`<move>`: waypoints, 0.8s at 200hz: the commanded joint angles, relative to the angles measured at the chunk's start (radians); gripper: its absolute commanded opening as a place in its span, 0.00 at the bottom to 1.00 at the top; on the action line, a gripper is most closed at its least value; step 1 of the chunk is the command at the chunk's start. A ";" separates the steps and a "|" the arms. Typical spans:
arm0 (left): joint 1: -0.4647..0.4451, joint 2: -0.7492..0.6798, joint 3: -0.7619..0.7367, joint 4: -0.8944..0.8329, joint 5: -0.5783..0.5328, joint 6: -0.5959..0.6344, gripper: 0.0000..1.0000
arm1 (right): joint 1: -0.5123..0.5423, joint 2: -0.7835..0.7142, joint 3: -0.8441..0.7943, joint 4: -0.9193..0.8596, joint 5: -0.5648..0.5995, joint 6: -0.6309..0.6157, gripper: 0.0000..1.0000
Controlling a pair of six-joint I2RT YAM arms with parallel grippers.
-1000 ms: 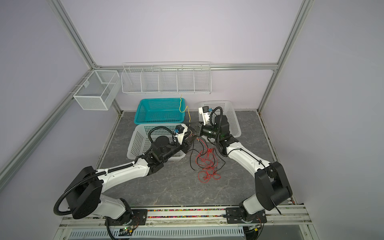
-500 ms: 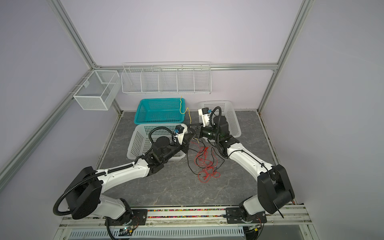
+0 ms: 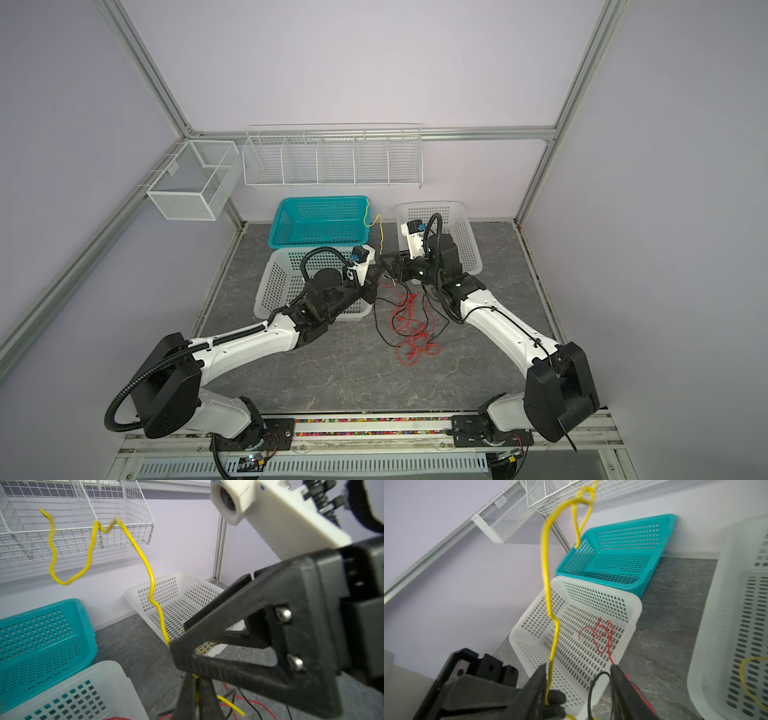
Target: Untangle the cables
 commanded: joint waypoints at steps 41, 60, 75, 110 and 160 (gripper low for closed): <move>0.003 -0.008 0.058 -0.081 -0.041 0.055 0.00 | -0.008 -0.142 -0.146 -0.158 0.063 -0.334 0.55; 0.003 -0.002 0.070 -0.104 -0.026 0.060 0.00 | -0.001 -0.124 -0.160 -0.120 -0.028 -0.350 0.54; 0.003 0.002 0.076 -0.114 -0.018 0.061 0.00 | 0.013 -0.093 -0.159 -0.096 -0.057 -0.348 0.53; 0.003 -0.006 0.078 -0.129 0.017 0.065 0.00 | 0.023 -0.001 -0.109 -0.083 -0.056 -0.339 0.44; 0.004 -0.012 0.077 -0.178 -0.003 0.099 0.00 | 0.026 0.024 -0.086 -0.073 -0.047 -0.332 0.06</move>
